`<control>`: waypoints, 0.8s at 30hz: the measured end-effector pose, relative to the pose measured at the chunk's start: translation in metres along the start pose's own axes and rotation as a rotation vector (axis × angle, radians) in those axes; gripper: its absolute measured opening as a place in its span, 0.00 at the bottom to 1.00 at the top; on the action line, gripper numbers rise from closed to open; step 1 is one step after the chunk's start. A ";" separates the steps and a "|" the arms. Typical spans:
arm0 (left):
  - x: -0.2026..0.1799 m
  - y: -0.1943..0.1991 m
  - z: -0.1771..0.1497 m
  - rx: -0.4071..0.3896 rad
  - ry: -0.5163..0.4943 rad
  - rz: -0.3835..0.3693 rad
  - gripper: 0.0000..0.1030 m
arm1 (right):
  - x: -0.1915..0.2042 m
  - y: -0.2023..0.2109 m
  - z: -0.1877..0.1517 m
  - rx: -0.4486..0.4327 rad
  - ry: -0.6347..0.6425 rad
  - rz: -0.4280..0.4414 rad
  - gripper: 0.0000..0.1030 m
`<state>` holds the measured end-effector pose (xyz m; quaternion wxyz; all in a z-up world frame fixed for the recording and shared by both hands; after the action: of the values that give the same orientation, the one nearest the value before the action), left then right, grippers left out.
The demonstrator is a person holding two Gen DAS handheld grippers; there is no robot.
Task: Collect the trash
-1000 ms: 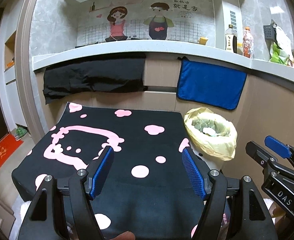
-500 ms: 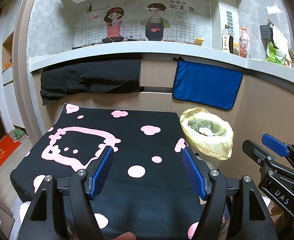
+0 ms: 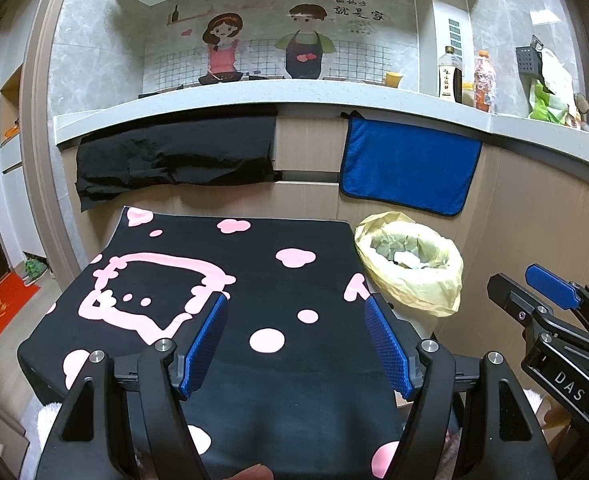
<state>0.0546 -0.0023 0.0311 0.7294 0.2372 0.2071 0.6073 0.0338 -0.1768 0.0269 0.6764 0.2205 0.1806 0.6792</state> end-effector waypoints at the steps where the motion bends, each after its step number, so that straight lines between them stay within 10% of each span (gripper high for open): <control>1: 0.000 0.000 0.000 0.001 -0.002 -0.002 0.69 | -0.001 0.000 0.000 -0.001 -0.002 -0.001 0.55; 24: -0.003 -0.003 -0.003 0.021 -0.013 -0.020 0.69 | -0.003 -0.001 -0.001 0.002 -0.004 0.000 0.55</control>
<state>0.0546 -0.0059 0.0267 0.7343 0.2469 0.2110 0.5961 0.0336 -0.1796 0.0255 0.6766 0.2226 0.1800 0.6784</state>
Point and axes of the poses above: each gripper's, at about its wrist camera, not at the fingertips, and y roughly against the way its jaws point, x to its left, z to its top, the point moved 2 cm from there along -y, roughly the way its jaws point, and after that the axes turned 11 degrees about x, right-handed, at the moved point
